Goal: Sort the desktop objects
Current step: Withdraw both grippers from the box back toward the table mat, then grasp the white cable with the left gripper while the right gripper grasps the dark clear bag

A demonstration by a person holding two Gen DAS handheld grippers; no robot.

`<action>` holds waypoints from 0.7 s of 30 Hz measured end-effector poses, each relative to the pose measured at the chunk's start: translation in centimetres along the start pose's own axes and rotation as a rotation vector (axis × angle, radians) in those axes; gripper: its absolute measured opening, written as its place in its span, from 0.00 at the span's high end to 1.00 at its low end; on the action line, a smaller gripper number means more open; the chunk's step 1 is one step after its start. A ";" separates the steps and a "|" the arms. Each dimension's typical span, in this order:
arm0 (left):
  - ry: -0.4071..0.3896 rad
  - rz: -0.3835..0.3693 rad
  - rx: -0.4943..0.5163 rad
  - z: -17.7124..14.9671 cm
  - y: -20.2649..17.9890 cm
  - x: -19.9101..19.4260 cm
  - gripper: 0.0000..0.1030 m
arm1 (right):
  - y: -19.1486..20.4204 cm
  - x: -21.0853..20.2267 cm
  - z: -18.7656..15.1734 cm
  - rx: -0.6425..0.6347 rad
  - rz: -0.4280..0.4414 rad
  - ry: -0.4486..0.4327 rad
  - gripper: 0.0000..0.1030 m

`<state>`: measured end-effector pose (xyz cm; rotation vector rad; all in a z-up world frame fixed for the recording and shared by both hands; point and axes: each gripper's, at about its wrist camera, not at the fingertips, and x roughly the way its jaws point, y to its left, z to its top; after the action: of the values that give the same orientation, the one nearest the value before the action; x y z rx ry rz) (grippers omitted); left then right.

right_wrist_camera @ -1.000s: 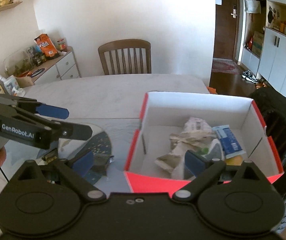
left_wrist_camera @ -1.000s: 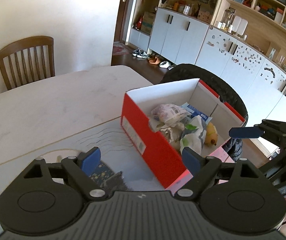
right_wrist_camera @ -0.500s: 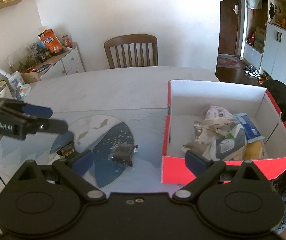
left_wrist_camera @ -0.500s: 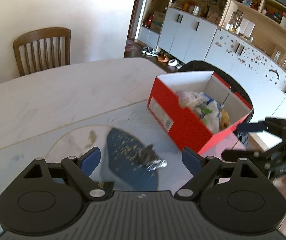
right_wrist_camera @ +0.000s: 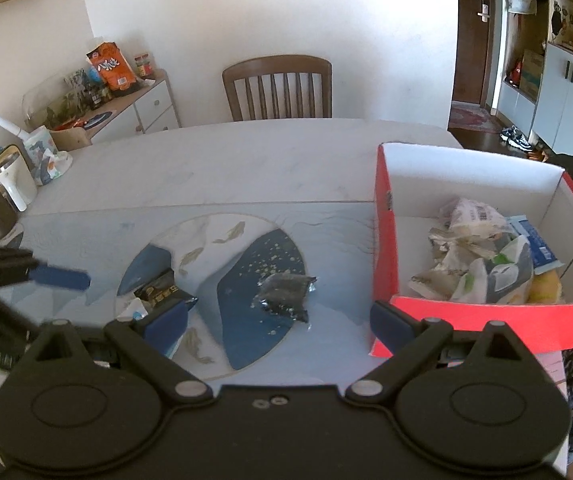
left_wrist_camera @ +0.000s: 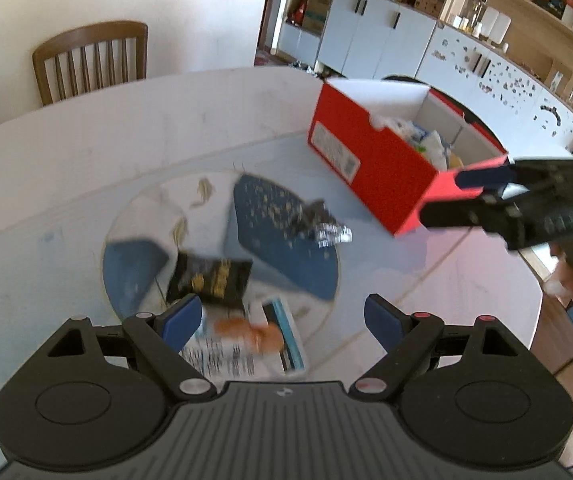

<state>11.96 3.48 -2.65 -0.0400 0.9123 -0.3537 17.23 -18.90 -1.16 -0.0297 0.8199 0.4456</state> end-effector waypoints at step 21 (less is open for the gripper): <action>0.046 0.169 -0.139 -6.4 -0.3 2.2 0.14 | 1.5 5.9 -0.1 -0.025 -0.032 0.007 0.10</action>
<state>8.08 3.24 -8.20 -0.0824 0.9781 -0.1342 20.07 -15.35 -5.27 -0.0676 0.8196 0.4262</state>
